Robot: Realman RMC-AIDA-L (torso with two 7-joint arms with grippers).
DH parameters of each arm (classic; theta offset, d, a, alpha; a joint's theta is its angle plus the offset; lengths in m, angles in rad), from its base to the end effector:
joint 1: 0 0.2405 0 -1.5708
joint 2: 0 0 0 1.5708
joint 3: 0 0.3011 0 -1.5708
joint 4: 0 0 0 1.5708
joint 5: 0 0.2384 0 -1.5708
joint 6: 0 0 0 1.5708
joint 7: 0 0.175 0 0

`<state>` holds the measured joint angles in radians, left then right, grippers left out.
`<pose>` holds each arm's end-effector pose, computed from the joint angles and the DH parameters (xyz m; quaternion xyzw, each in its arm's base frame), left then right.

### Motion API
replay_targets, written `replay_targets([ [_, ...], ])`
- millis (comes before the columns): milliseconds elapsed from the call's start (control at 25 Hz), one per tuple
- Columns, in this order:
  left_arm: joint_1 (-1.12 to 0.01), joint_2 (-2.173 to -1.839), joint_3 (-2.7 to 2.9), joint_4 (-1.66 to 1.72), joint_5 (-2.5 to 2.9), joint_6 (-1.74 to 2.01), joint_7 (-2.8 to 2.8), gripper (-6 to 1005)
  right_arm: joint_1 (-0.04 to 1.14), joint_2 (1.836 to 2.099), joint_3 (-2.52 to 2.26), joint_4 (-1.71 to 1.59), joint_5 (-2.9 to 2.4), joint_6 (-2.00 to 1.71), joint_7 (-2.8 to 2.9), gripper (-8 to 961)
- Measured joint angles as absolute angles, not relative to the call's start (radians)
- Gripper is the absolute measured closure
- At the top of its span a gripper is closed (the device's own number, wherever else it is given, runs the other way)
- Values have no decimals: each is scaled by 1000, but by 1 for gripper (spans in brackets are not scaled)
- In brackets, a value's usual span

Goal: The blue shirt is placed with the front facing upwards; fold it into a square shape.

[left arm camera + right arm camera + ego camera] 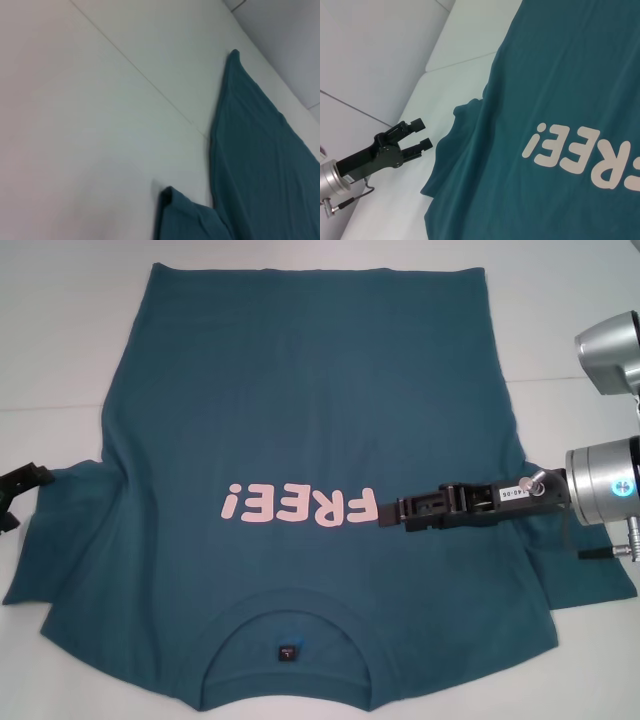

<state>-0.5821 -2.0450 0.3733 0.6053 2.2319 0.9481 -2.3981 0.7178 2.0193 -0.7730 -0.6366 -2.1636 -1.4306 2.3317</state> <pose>-0.4145 0.4512 0.0171 -0.5699 -0.6971 -0.2831 0.3303 0.2688 0.4440 -0.0465 -0.8128 0.5569 0.1601 0.0605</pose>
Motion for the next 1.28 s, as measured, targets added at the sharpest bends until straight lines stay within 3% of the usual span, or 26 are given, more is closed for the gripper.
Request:
replay_targets([
  [1280,-626,-2025,423,508,2257,883,-2342,107,712,2019,-773,-637,-2166,-1418,2325,271],
])
